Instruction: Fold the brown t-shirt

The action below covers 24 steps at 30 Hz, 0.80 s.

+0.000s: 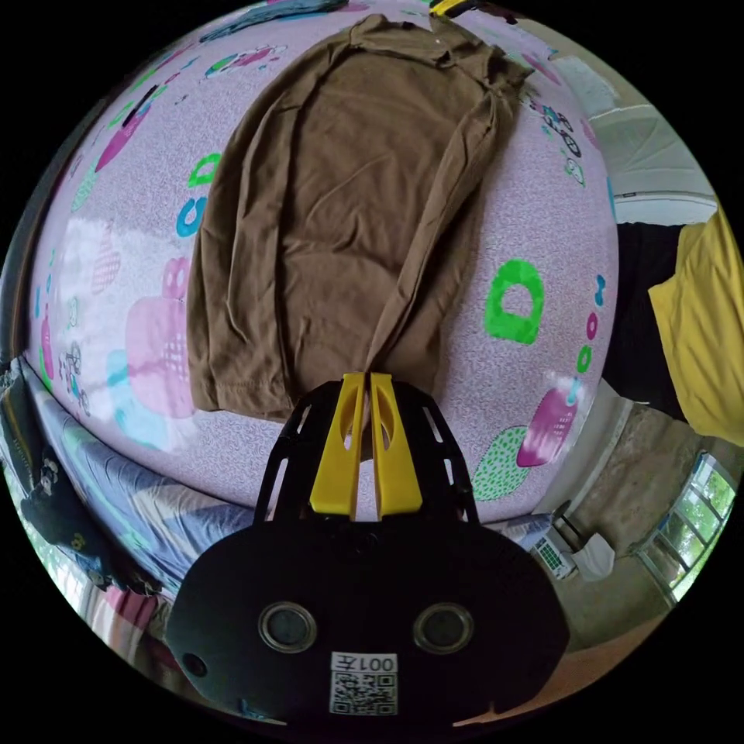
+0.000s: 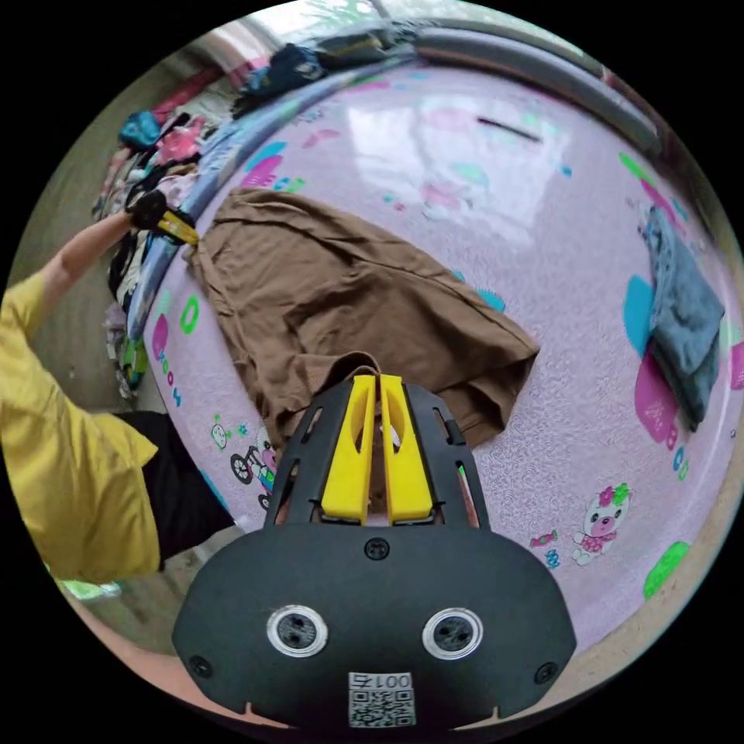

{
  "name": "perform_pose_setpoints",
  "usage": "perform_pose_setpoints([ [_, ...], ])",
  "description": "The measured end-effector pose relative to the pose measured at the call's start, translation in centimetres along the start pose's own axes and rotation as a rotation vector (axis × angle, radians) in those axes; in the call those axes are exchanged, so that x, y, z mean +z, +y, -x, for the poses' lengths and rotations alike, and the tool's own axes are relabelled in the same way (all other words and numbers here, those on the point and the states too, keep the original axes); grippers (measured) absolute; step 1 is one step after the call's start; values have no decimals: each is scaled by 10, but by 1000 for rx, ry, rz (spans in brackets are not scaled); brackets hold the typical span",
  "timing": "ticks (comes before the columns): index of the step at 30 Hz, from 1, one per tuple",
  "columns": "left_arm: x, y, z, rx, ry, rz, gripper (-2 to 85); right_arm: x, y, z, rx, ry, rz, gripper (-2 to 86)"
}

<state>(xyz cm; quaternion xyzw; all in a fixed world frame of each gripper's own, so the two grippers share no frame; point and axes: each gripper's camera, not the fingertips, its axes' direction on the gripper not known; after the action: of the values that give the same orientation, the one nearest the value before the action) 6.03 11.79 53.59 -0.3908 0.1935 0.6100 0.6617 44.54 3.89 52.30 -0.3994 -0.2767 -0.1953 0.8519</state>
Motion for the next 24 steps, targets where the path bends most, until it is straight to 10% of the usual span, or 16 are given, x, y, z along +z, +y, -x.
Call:
perform_pose_setpoints([
  [11,18,15,38,-167,124,-81,-11,-24,5,-52,105,-155,-249,71],
  [24,-61,-2,-33,-201,-74,-554,-9,7,39,67,-585,93,-40,105],
])
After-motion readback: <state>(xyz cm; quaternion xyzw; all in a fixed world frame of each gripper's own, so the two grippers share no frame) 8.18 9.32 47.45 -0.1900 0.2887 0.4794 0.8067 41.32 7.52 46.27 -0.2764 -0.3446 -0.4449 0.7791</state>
